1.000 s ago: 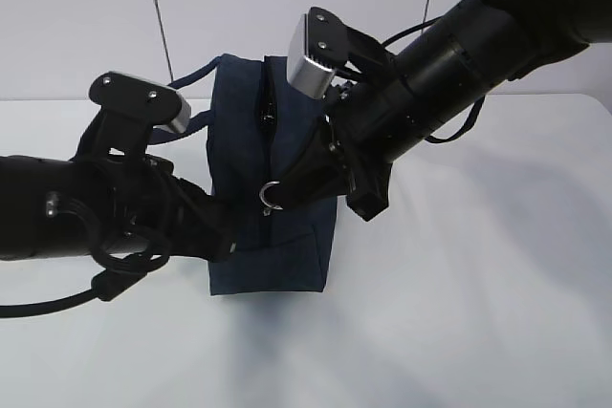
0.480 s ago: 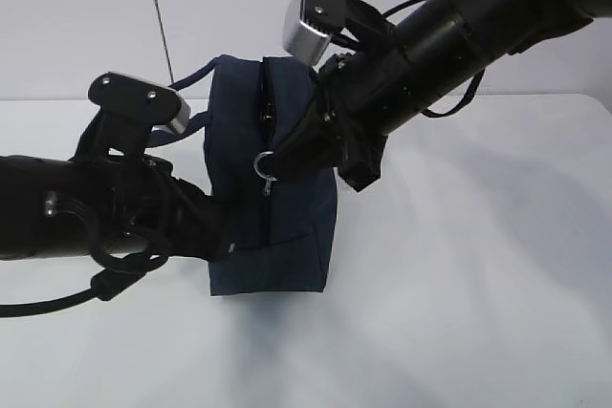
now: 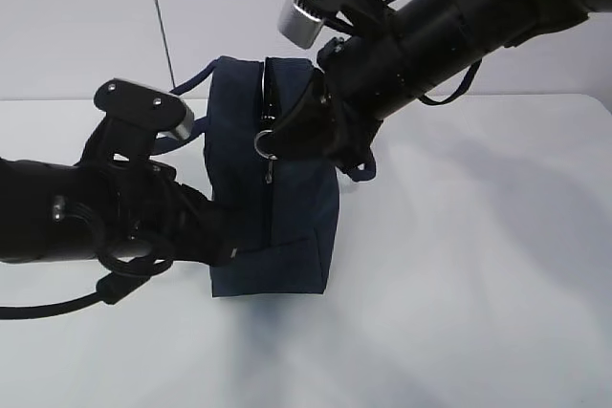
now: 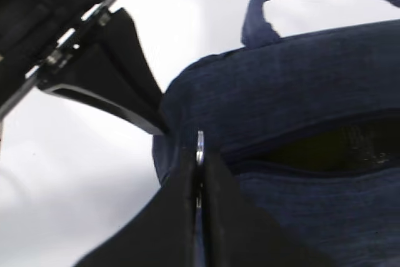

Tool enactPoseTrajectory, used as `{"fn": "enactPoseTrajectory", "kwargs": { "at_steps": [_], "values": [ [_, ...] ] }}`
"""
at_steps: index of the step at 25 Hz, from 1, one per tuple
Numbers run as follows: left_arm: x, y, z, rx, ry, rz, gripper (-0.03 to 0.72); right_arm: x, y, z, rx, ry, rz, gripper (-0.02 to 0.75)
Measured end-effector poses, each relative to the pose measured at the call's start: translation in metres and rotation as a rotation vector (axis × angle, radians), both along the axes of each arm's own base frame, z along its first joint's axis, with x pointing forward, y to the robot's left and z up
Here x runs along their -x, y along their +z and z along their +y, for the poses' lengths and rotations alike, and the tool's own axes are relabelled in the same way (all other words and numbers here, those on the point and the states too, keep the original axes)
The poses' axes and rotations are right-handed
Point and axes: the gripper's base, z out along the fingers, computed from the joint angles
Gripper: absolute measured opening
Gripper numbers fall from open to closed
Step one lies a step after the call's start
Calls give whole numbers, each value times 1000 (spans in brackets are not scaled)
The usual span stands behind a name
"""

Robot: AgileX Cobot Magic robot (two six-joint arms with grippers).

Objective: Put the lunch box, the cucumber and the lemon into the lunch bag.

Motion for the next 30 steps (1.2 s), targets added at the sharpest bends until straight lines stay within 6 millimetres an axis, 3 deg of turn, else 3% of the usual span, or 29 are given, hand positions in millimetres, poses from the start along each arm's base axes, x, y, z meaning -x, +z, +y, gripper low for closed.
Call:
{"fn": "enactPoseTrajectory", "kwargs": {
  "at_steps": [21,30],
  "values": [
    [0,-1,0,-1,1,-1,-4,-15,-3,4,-67,-135,6,-13],
    [0,-1,0,-1,1,-1,-4,-19,11,7,-116,-198,59,-13]
  ]
}}
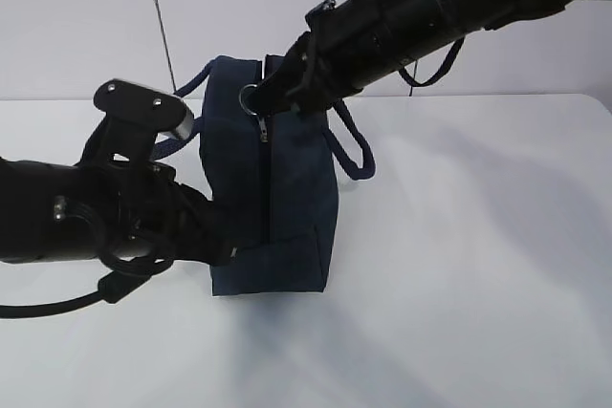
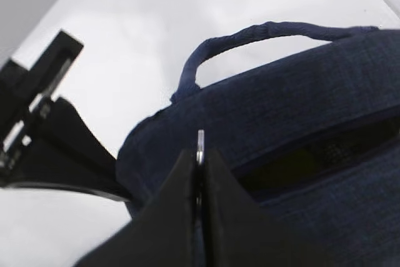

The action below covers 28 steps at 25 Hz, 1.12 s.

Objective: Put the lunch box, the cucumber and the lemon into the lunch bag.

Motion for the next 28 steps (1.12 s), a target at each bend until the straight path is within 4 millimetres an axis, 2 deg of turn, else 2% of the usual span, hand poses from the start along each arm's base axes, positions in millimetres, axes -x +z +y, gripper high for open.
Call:
{"fn": "enactPoseTrajectory", "kwargs": {
  "at_steps": [10,21,28],
  "values": [
    [0,0,0,0,0,0,-4,-2,2,0,-97,-214,267,-13],
    [-1,1,0,5,6,-15,-4,-8,0,0,-201,-423,461,-13],
    [-1,1,0,-1,-3,-21,-4,-19,-19,8,-291,-497,595,-13]
  ]
}}
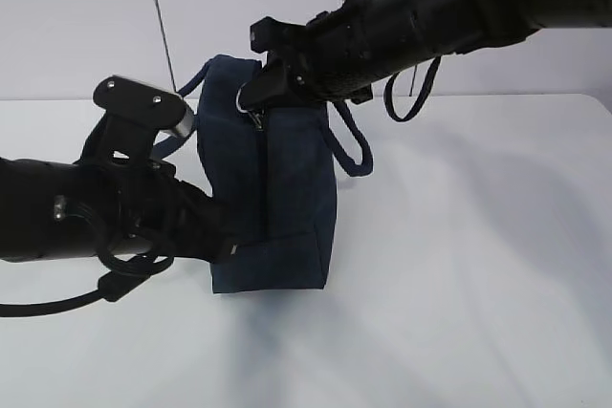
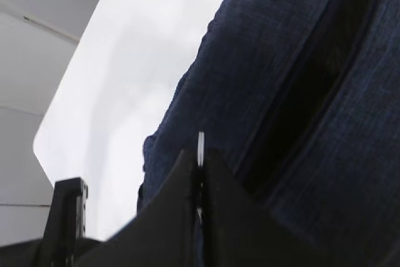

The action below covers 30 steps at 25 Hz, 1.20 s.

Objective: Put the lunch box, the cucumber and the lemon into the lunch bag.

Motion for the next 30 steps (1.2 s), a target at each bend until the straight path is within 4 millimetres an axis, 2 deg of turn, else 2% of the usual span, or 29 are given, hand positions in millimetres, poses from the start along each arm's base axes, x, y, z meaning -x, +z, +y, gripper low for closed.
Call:
{"fn": "enactPoseTrajectory", "kwargs": {
  "at_steps": [5,14,30],
  "values": [
    [0,0,0,-5,-6,-4,-4,-4,-8,1,-15,-21,28,-13],
    [-1,1,0,-9,-11,-19,-5,-16,-7,-22,-26,-80,34,-13],
    [-1,1,0,-8,-11,-21,-5,-20,-10,-22,-72,-99,57,-13]
  ]
}}
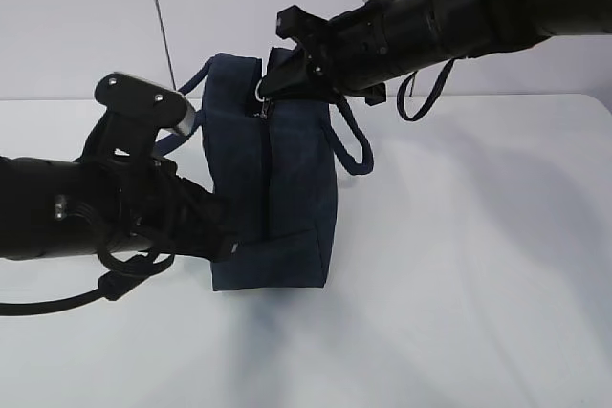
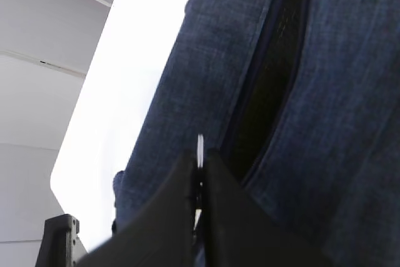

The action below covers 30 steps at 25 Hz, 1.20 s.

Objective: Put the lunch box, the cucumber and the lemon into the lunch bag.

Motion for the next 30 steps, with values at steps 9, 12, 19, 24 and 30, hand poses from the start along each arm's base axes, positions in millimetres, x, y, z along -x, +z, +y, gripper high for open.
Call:
{"fn": "enactPoseTrajectory", "kwargs": {
  "at_steps": [9,12,19,24,30],
  "values": [
    [0,0,0,0,0,0,-5,-3,-3,0,-5,-21,-9,-13],
    [0,0,0,-1,-1,-1,-5,-5,-4,1,-20,-25,-9,-13],
    [0,0,0,-17,-22,-10,-5,-10,2,2,-20,-23,-71,-13],
    [1,-1,0,-23,-28,-7,-6,-12,-2,3,-23,-20,-69,-13],
    [1,-1,0,-25,-29,-4,-6,-17,-13,5,-48,-31,-48,-13]
  ]
}}
